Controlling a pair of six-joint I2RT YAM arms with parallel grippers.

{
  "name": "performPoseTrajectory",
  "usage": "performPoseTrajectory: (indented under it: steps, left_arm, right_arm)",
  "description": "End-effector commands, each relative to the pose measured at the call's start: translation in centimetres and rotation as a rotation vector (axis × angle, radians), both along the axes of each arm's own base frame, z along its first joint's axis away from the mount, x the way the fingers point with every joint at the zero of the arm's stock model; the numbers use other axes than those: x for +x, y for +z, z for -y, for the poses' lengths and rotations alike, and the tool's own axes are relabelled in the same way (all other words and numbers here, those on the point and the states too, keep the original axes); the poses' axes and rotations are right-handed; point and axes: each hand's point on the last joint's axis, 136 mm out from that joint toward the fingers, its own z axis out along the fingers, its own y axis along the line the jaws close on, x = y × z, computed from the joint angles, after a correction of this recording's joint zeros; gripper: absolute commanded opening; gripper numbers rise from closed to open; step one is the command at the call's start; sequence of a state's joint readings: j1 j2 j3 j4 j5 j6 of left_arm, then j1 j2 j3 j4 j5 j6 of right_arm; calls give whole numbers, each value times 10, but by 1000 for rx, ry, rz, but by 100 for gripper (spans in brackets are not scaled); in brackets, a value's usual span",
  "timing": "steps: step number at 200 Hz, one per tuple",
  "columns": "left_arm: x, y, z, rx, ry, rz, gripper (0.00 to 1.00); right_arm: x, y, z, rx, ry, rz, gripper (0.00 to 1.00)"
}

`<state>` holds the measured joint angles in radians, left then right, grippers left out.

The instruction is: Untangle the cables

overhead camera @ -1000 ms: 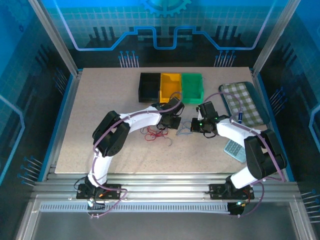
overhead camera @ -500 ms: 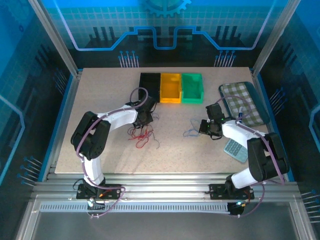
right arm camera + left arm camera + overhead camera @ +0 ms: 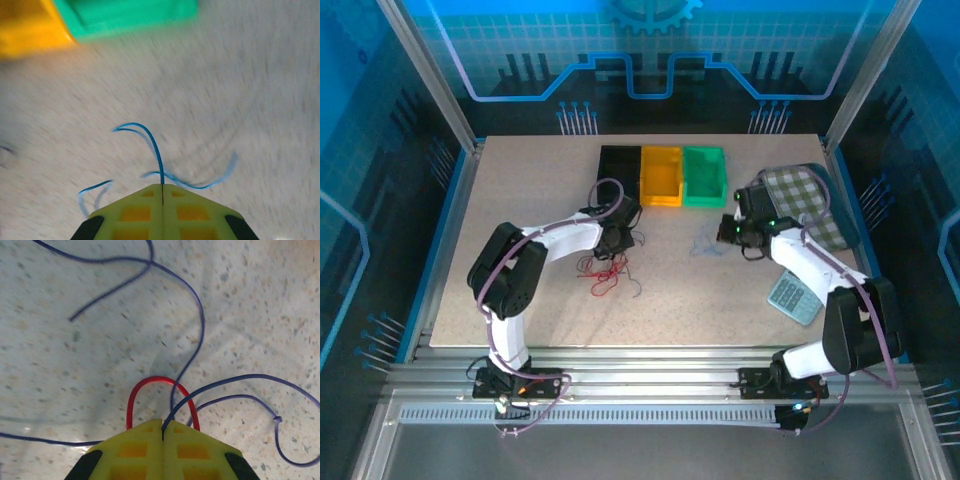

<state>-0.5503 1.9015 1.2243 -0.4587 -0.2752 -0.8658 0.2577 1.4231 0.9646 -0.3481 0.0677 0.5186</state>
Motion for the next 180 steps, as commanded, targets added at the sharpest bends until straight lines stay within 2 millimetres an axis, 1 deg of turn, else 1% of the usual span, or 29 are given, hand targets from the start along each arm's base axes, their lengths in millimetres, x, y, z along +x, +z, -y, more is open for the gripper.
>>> performPoseTrajectory:
  steps: [1, 7, 26, 27, 45, 55, 56, 75, 89, 103, 118, 138, 155, 169, 180]
  left_arm:
    - [1, -7, 18, -56, -15, -32, 0]
    - [2, -7, 19, -57, -17, -34, 0]
    - [2, -8, 23, -68, -23, -40, 0]
    - [2, -8, 23, -68, -23, -40, 0]
    - [1, -10, 26, -82, -27, -51, 0]
    - [0, -9, 26, -83, -32, -53, 0]
    - [0, -9, 26, -82, -33, -53, 0]
    - [-1, -8, 25, -77, -39, -55, 0]
    - [-2, -7, 24, -73, -40, -55, 0]
    - [-3, -6, 23, -70, -43, -54, 0]
    - [-1, -4, 23, -67, -53, -48, 0]
    - [1, -3, 24, -58, -64, -46, 0]
    - [2, -3, 25, -60, -64, -49, 0]
    - [1, -6, 26, -65, -57, -55, 0]
    - [-1, -10, 26, -71, -49, -66, 0]
  right_arm:
    - [37, 79, -8, 34, 26, 203, 1]
    - [47, 92, -10, 39, 28, 225, 1]
    - [74, 116, -17, 47, 39, 268, 1]
    - [78, 118, -18, 49, 38, 272, 1]
    - [104, 129, -18, 44, 10, 286, 1]
    - [119, 126, -15, 37, -12, 268, 1]
    - [120, 128, -15, 37, -13, 271, 1]
    - [147, 114, -13, 45, -39, 229, 1]
    - [163, 95, -10, 40, -59, 190, 1]
    - [176, 75, -5, 18, -79, 156, 1]
    - [184, 54, 0, -2, -102, 110, 1]
    - [190, 37, 8, -48, -126, 60, 1]
    - [195, 33, 12, -102, -140, 55, 2]
    - [195, 33, 22, -187, -176, 53, 2]
    - [192, 33, 35, -275, -225, 39, 2]
